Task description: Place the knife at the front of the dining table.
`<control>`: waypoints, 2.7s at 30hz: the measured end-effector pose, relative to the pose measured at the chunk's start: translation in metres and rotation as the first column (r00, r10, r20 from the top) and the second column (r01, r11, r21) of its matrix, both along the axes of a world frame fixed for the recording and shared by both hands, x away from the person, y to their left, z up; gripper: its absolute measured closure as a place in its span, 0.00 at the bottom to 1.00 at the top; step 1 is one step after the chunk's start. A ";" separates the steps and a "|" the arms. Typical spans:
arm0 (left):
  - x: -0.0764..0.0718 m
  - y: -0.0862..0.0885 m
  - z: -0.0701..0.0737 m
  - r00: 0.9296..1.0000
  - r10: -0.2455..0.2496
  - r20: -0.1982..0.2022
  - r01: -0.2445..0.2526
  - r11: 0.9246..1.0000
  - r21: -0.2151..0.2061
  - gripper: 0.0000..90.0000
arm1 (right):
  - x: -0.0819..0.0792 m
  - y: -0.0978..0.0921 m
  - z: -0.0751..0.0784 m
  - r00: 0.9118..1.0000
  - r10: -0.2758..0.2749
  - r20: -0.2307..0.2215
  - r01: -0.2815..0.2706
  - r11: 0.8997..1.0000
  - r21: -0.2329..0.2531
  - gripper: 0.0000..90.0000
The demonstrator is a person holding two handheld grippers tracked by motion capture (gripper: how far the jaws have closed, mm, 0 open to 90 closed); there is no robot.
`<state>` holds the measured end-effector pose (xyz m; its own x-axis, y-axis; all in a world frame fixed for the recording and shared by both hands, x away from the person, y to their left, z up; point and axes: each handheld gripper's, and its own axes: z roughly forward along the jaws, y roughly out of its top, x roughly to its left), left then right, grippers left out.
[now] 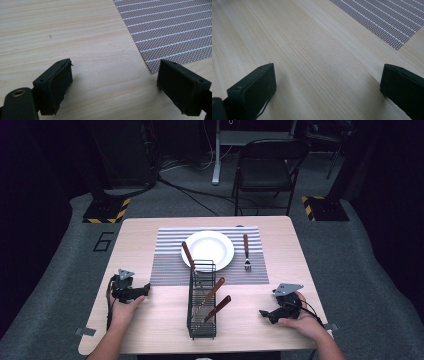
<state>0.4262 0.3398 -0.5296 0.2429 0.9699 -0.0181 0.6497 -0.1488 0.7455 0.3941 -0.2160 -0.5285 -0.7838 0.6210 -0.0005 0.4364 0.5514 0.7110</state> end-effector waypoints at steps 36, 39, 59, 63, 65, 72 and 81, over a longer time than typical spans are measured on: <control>0.000 -0.004 0.002 0.999 -0.033 -0.004 0.033 0.999 0.001 0.19 | 0.000 0.000 0.000 1.000 0.001 -0.001 -0.001 1.000 -0.005 0.00; 0.000 -0.005 0.003 0.999 -0.027 -0.017 0.027 1.000 0.002 0.20 | 0.001 0.000 0.000 1.000 0.004 0.000 -0.004 1.000 -0.003 0.00; -0.021 -0.029 0.056 0.996 -0.090 -0.008 0.090 0.995 -0.052 0.54 | 0.001 0.000 0.000 1.000 0.004 0.001 -0.004 1.000 -0.006 0.00; -0.026 -0.042 0.073 0.991 -0.133 0.018 0.133 0.990 -0.043 0.56 | 0.001 0.000 0.000 1.000 0.004 0.000 -0.004 1.000 -0.003 0.00; -0.027 -0.049 0.079 0.988 -0.155 0.014 0.155 0.987 -0.040 0.56 | 0.001 0.000 0.000 1.000 0.003 0.001 -0.003 1.000 -0.002 0.00; -0.029 -0.068 0.096 0.977 -0.212 0.021 0.213 0.974 -0.073 0.57 | 0.001 0.000 0.000 1.000 0.004 0.001 -0.004 1.000 -0.003 0.00; -0.024 -0.088 0.114 0.960 -0.278 0.040 0.280 0.956 -0.084 0.59 | 0.001 0.000 0.000 1.000 0.003 0.001 -0.003 1.000 -0.002 0.00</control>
<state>0.4026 0.2513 -0.4154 0.5054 0.8582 -0.0896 0.5706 -0.2545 0.7808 0.3947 -0.2158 -0.5284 -0.7857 0.6186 -0.0025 0.4341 0.5543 0.7102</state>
